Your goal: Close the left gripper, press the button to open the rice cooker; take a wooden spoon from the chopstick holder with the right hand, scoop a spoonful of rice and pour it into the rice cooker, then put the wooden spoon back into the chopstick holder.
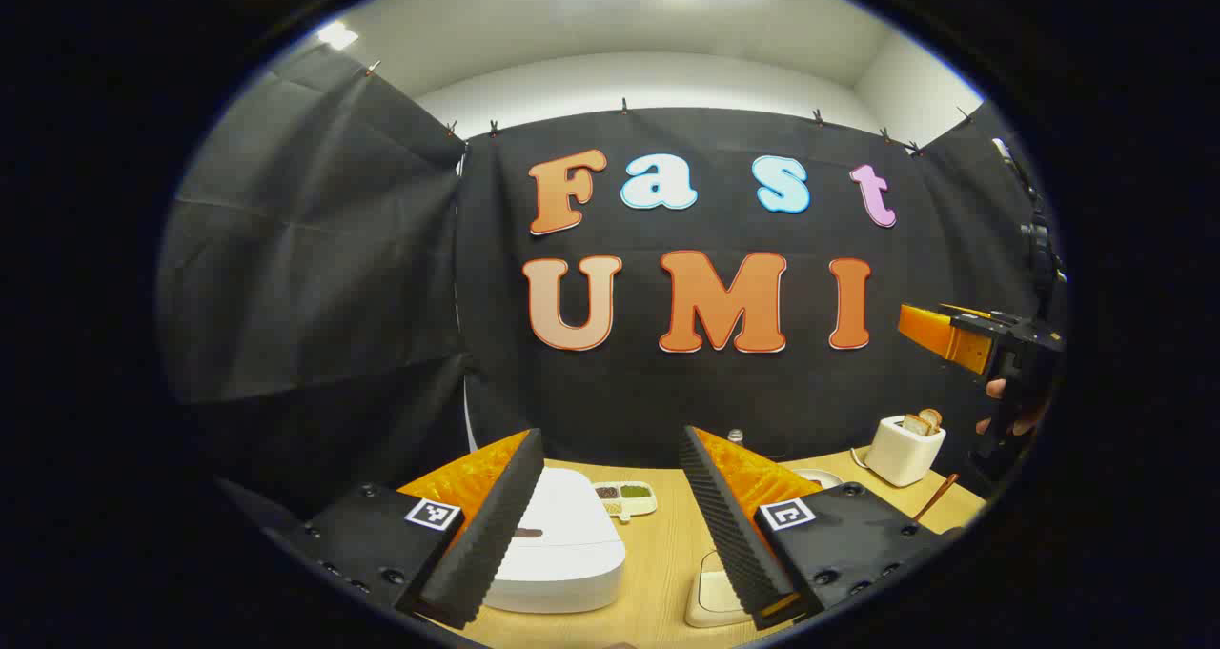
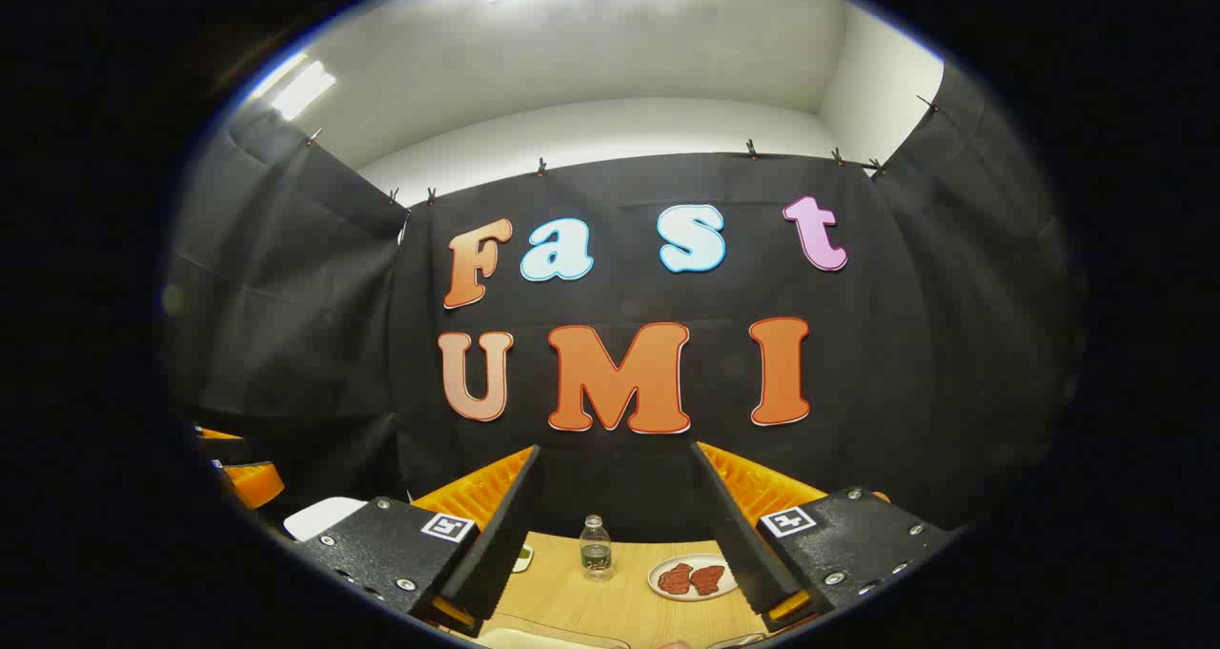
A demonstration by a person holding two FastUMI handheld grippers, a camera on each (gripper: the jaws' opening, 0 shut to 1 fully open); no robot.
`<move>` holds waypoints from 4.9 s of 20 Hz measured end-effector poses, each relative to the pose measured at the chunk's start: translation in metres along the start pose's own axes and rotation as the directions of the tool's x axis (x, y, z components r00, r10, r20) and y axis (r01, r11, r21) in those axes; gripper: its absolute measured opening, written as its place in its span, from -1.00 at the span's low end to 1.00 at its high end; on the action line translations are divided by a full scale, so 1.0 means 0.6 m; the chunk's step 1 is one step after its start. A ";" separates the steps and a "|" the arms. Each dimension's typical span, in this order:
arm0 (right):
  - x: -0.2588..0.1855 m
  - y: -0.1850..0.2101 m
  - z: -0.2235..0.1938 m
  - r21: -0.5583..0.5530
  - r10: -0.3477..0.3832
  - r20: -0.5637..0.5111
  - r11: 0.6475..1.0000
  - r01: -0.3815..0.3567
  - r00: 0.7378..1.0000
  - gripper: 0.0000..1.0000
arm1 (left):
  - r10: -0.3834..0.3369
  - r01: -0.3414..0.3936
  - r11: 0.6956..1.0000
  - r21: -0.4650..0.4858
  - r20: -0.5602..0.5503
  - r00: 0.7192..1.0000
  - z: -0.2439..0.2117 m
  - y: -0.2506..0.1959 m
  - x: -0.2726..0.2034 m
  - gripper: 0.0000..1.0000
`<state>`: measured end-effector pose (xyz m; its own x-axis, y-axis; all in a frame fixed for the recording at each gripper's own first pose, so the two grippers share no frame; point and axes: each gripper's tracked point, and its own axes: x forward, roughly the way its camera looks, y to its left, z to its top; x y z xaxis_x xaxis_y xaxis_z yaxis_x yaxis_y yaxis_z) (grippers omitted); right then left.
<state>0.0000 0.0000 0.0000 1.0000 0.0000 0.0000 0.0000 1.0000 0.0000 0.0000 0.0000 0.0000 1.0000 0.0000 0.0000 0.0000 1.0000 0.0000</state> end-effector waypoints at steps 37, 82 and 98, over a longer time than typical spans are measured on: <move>-0.106 -0.123 -0.011 -0.102 -0.240 -0.034 0.966 0.236 0.970 0.87 | 0.037 -0.105 0.988 -0.114 -0.482 0.875 -0.106 0.183 0.141 -0.90; -0.179 -0.249 -0.238 -0.060 -0.344 -0.385 0.935 0.349 0.856 0.87 | 0.062 -0.077 0.997 0.006 -0.642 0.764 -0.193 0.165 0.098 -0.89; -0.201 -0.326 -0.480 0.136 -0.190 -0.711 0.907 0.398 0.676 0.88 | 0.078 -0.029 0.992 0.123 -0.415 0.906 -0.115 0.010 0.036 0.29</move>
<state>-0.1205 -0.1953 -0.2882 0.6764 -0.1904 -0.7115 0.3982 0.9072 0.1358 0.0214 0.0059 -0.0690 0.9065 0.0784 -0.4149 -0.0294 0.9920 0.1231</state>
